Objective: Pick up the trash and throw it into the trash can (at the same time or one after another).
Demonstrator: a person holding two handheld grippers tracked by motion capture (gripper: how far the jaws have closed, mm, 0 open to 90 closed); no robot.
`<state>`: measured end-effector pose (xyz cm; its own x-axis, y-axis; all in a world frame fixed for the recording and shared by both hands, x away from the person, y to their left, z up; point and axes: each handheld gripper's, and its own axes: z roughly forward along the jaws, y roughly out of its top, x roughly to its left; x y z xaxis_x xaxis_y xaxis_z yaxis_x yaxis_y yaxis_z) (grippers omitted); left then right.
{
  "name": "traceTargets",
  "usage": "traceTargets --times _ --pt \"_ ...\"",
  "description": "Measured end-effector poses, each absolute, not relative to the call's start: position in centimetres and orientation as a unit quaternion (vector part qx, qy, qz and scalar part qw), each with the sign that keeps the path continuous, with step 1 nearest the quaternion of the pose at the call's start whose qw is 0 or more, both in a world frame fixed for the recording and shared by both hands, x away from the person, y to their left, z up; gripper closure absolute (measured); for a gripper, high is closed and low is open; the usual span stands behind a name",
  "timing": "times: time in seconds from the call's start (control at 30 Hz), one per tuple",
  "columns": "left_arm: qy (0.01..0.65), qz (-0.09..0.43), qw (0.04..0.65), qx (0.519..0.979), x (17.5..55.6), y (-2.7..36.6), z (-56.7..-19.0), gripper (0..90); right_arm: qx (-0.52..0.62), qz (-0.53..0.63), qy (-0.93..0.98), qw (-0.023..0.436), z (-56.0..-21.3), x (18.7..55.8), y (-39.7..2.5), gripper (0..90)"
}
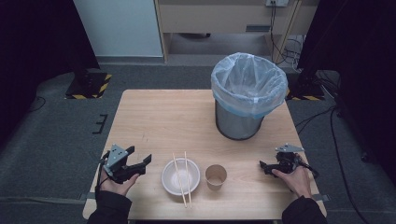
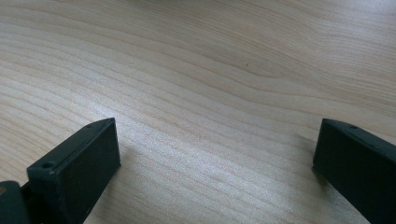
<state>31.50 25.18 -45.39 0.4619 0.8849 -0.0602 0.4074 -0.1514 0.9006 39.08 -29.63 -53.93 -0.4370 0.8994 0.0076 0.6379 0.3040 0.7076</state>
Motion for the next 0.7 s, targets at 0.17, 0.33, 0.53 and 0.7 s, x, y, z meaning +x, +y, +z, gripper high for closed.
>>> traceTargets --times 0.17,0.33,0.53,0.7 --pt "0.438 0.236 0.481 0.722 30.9 23.0 -45.5 29.0 0.491 0.327 0.782 0.200 -53.9 39.1 -29.6 0.8" --pt "0.434 0.214 0.480 0.731 30.7 21.0 -46.0 33.0 0.491 0.327 0.782 0.200 -53.9 39.1 -29.6 0.8" --pt "0.441 0.196 0.460 0.745 30.6 19.2 -46.7 36.2 0.493 0.326 0.781 0.200 -53.9 39.1 -29.6 0.8" --pt "0.445 0.171 0.455 0.752 30.6 18.2 -47.2 37.9 0.493 0.326 0.781 0.201 -53.9 39.1 -29.6 0.8"
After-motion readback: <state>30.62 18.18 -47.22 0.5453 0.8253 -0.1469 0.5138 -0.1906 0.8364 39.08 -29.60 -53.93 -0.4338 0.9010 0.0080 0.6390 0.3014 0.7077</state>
